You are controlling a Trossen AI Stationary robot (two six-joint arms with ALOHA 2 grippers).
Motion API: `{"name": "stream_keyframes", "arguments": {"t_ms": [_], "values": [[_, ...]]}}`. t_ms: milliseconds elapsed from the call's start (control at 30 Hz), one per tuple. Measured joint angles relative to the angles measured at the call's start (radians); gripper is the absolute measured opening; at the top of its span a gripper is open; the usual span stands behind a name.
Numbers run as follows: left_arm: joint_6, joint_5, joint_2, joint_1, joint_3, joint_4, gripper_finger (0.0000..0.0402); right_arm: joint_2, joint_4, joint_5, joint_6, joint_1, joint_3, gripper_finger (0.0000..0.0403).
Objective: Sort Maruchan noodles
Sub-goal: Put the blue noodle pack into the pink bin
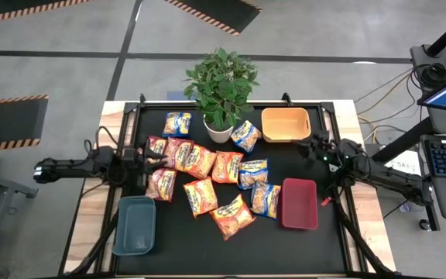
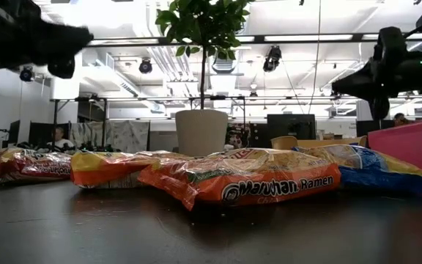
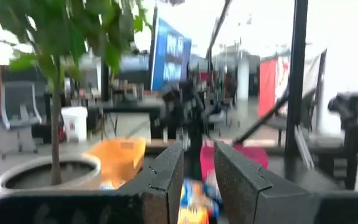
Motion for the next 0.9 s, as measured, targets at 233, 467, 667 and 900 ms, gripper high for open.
{"name": "stream_keyframes", "arguments": {"t_ms": [233,467,667,900], "values": [[0.000,0.000,0.002,0.000,0.000,0.273,0.0075,0.000,0.133,-0.011,-0.069,0.084,0.000,0.0013],[0.000,0.000,0.002,0.000,0.000,0.410,0.0075,0.004,0.291,-0.010,-0.070,0.197,0.000,0.0013],[0.000,0.000,0.003,0.000,0.000,0.407,0.0075,0.041,0.393,0.037,-0.069,0.260,0.001,0.0013],[-0.064,0.000,0.005,0.000,0.000,0.411,0.0075,0.167,0.438,0.100,-0.071,0.283,0.070,0.0013]]}}
